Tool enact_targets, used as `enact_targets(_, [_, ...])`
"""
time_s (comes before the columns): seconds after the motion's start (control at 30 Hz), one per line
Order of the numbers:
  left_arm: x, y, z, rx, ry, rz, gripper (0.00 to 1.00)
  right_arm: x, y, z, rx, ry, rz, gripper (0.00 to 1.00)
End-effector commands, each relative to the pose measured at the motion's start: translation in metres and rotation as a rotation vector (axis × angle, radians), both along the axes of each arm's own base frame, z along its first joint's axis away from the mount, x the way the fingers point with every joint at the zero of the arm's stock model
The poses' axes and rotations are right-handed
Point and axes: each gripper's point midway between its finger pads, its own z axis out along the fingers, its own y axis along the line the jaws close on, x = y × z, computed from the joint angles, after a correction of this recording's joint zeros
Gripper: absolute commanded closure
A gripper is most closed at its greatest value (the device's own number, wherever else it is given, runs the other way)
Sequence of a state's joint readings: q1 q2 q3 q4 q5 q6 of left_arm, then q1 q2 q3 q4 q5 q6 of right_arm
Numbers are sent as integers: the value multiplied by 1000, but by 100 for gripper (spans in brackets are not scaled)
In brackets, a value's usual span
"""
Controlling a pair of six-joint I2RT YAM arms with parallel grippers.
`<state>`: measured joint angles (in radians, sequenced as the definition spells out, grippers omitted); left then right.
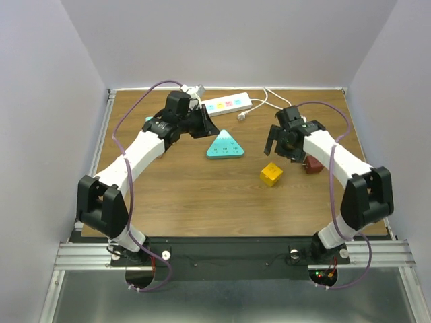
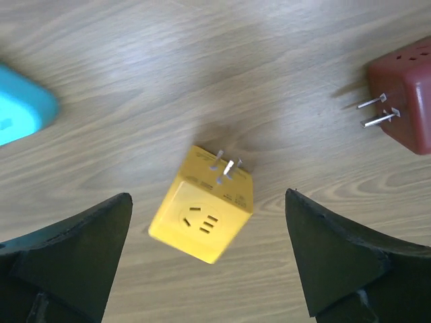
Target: Pull the plug off the socket
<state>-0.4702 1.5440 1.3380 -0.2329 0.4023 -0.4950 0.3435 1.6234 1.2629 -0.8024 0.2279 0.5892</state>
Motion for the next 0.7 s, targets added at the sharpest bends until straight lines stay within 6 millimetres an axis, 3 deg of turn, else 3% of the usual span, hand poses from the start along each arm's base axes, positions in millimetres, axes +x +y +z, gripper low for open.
enact_targets(0.0, [-7,2,51,-53,-88,9,100,8,15,78,122,-221,64,0])
enact_targets(0.1, [-6,6,74,-75,-146,33,100,4,26,117,201,-313,128,0])
enact_targets(0.33, [-1,22,141,-141,-331,132,100,-18,42,234,379,-605,240,0])
enact_targets(0.5, [-9,35,183,-216,-444,195,100,-32,51,289,444,-725,328,0])
enact_targets(0.67, [-18,53,221,-297,-558,270,96,-43,59,311,494,-763,391,0])
